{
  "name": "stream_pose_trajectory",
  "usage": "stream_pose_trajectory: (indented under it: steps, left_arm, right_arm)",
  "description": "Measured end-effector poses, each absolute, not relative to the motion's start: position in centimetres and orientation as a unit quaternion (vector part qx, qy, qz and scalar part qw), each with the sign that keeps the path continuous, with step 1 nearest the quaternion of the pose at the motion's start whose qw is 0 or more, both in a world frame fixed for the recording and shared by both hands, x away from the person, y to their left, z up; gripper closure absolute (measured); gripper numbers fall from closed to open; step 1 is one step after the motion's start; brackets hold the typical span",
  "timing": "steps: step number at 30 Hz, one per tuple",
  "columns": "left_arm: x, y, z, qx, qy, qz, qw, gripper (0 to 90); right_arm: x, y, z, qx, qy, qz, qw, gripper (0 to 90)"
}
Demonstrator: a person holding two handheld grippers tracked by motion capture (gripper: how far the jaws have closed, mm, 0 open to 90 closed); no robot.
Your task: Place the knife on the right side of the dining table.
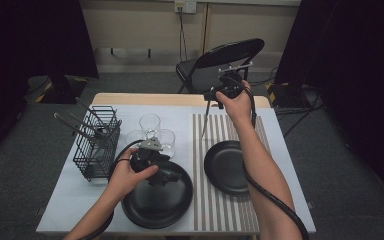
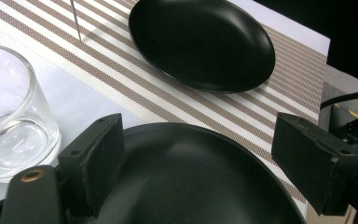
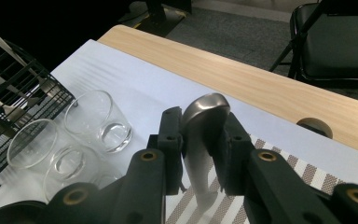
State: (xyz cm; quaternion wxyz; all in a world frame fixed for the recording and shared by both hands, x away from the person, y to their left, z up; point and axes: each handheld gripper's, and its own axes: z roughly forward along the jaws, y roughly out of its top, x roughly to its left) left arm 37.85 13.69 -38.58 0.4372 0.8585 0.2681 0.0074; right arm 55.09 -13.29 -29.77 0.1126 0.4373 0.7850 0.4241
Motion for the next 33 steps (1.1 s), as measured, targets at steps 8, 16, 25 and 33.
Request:
stream_pose_trajectory:
  steps: [8,16,25,33]
  left_arm:
    - [38.0,13.5,-38.8,0.858,0.268,0.007,0.439,17.1]
    - [38.6,13.0,-38.7,0.851,0.266,0.004,0.453,18.0]
    - [39.4,11.5,-38.0,0.856,0.262,0.013,0.446,18.4]
    - [40.4,9.8,-38.0,0.853,0.278,0.023,0.442,18.0]
  right_arm:
    - [55.4,-13.6,-29.9,0.439,0.785,0.422,0.114,74.6]
    - [55.2,-14.4,-30.2,0.442,0.778,0.433,0.111,74.6]
    - [54.8,-15.5,-30.4,0.444,0.775,0.437,0.107,74.7]
    - [54.6,-16.2,-30.5,0.447,0.773,0.438,0.104,74.8]
